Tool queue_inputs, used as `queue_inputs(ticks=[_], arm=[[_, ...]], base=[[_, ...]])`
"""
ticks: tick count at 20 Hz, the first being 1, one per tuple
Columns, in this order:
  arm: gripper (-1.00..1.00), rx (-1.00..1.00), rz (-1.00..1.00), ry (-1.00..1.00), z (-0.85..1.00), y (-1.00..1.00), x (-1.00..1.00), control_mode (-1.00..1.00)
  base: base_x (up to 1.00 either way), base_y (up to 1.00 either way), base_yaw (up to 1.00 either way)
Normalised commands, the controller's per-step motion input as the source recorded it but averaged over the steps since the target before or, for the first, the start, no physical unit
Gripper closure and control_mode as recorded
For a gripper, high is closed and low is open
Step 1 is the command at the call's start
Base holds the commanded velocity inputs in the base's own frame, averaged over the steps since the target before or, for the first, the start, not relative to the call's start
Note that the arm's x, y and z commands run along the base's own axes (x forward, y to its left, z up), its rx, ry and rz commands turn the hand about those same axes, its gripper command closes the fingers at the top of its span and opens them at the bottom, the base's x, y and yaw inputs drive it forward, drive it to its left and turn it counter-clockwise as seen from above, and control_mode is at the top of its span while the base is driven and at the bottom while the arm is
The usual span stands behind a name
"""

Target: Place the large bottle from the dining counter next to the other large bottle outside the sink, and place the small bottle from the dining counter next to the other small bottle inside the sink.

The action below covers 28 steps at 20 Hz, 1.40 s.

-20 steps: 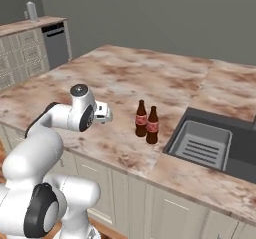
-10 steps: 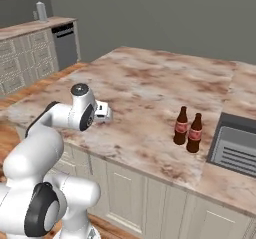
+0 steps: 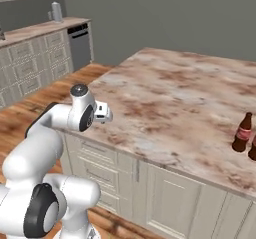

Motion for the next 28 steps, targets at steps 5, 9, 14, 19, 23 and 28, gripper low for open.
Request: queue_inputs(ticks=[5,9,14,19,23,28], arm=[[-1.0,0.0,0.0,0.0,0.0,0.0,0.0,1.0],[-1.0,0.0,0.0,0.0,0.0,0.0,0.0,1.0],[-1.0,0.0,0.0,0.0,0.0,0.0,0.0,1.0],[-1.0,0.0,0.0,0.0,0.0,0.0,0.0,1.0],[-1.0,0.0,0.0,0.0,0.0,0.0,0.0,1.0],[-1.0,0.0,0.0,0.0,0.0,0.0,0.0,1.0]], base=[[0.0,0.94,0.0],[0.0,0.96,0.0],[0.0,0.99,0.0],[0.0,0.97,0.0],[0.08,0.91,0.0],[0.36,0.73,0.0]])
